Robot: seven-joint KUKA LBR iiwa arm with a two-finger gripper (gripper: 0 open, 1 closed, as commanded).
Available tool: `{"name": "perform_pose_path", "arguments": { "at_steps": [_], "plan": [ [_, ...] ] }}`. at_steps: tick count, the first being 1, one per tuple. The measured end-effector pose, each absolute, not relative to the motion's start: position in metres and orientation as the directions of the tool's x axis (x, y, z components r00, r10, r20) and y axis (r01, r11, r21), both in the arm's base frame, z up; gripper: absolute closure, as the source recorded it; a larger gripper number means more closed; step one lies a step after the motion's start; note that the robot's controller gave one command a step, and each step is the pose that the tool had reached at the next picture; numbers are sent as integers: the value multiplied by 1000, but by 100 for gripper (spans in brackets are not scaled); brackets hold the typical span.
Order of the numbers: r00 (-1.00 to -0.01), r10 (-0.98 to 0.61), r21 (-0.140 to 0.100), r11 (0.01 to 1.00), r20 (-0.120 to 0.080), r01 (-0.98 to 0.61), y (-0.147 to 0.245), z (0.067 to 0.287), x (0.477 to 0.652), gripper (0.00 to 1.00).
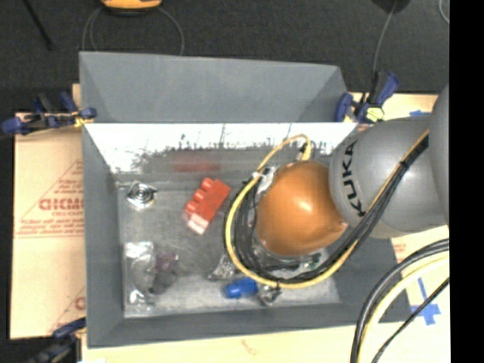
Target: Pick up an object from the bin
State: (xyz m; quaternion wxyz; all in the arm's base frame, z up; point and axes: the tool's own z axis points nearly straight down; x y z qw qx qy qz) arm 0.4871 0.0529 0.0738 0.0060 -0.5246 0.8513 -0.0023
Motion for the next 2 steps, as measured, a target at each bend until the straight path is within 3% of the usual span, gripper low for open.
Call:
{"name": "perform_pose_path", "arguments": {
  "at_steps": [1, 2],
  "plan": [
    [-453, -892, -12, 453, -14, -891, 55, 76, 489, 100],
    [-356, -934, -9, 356, -4, -934, 44, 228, 483, 100]
  ]
}}
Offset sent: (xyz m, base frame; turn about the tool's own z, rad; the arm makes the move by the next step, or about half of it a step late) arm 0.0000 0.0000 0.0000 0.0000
